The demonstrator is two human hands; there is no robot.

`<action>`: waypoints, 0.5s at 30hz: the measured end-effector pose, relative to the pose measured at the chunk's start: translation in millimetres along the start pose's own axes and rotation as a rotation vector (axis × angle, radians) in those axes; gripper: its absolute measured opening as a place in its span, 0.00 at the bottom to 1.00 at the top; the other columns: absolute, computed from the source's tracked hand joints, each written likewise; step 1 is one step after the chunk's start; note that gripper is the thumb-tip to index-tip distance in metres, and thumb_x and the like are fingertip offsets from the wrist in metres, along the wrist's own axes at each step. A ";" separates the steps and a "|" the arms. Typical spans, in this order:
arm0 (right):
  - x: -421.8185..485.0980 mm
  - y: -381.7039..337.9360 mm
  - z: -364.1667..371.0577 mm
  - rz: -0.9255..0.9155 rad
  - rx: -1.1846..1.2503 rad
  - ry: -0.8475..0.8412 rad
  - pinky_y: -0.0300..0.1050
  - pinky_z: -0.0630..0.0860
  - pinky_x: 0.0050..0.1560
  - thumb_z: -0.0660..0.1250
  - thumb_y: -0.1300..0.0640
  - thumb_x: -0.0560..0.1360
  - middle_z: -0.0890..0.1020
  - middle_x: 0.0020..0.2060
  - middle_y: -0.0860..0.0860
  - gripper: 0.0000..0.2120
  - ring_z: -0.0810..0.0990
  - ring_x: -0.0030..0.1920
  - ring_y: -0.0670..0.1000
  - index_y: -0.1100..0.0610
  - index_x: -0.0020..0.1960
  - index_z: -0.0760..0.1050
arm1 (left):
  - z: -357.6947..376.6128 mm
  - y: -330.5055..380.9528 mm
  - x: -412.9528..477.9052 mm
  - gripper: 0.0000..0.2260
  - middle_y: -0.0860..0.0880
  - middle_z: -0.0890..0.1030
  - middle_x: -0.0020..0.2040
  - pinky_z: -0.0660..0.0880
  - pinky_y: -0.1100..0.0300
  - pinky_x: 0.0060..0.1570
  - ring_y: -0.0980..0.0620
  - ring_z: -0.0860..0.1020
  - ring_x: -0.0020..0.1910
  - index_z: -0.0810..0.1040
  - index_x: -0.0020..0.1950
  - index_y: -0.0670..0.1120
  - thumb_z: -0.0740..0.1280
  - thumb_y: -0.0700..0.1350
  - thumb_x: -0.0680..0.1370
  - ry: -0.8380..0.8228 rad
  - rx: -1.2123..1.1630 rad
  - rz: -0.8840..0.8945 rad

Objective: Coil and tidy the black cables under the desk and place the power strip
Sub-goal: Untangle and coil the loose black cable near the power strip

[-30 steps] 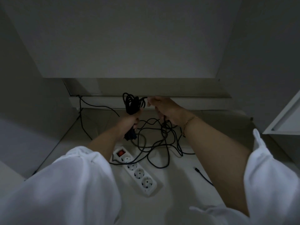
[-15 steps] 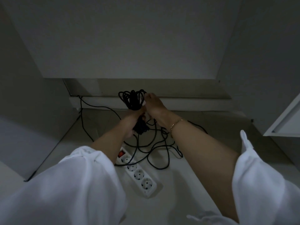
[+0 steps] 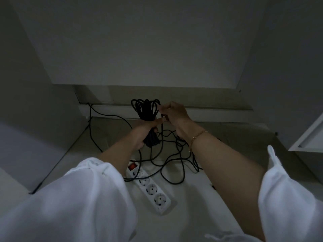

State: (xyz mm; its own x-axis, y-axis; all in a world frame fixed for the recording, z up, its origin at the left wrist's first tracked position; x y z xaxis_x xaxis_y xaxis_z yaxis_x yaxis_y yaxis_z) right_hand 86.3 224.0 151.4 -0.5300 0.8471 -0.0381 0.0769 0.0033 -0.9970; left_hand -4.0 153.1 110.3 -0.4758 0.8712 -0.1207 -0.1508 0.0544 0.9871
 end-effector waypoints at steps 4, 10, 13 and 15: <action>1.5 -1.7 -2.3 -0.034 -0.003 0.048 0.44 0.77 0.39 0.69 0.62 0.74 0.76 0.31 0.52 0.12 0.74 0.31 0.48 0.58 0.33 0.71 | 0.3 1.2 -2.5 0.06 0.50 0.73 0.32 0.70 0.64 0.30 0.57 0.70 0.26 0.75 0.40 0.46 0.71 0.41 0.74 -0.012 0.081 -0.002; -0.9 -3.3 -3.6 0.003 0.065 0.081 0.37 0.78 0.34 0.71 0.63 0.71 0.78 0.34 0.51 0.09 0.76 0.29 0.47 0.62 0.50 0.76 | -0.2 0.1 -1.4 0.05 0.48 0.75 0.31 0.71 0.61 0.31 0.53 0.72 0.27 0.76 0.39 0.45 0.71 0.42 0.74 0.072 0.138 -0.048; -0.4 -1.0 -4.4 0.009 0.113 0.055 0.29 0.74 0.34 0.71 0.61 0.72 0.78 0.34 0.49 0.14 0.76 0.33 0.45 0.67 0.55 0.77 | -1.0 2.3 -0.2 0.04 0.47 0.78 0.38 0.72 0.63 0.34 0.51 0.74 0.34 0.78 0.40 0.45 0.70 0.44 0.74 0.110 0.166 -0.030; 0.2 1.5 -4.6 0.021 0.142 0.036 0.28 0.74 0.35 0.71 0.60 0.72 0.78 0.35 0.48 0.15 0.75 0.35 0.44 0.68 0.56 0.77 | 0.0 3.7 -0.7 0.06 0.47 0.78 0.36 0.72 0.67 0.30 0.52 0.74 0.32 0.76 0.38 0.45 0.68 0.44 0.75 0.106 0.159 -0.008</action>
State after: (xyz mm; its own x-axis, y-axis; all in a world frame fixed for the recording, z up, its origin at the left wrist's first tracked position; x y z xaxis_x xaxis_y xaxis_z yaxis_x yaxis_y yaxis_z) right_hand 90.2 226.6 150.2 -0.4985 0.8649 -0.0591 -0.0344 -0.0878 -0.9955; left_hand -4.2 152.7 114.0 -0.5647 0.8148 -0.1312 -0.0207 0.1450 0.9892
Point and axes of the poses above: each hand's wrist, its own x-axis towards the middle knuckle, its own z-axis out of the palm, y = z × x, the point moved 4 cm from there along x, towards the middle knuckle
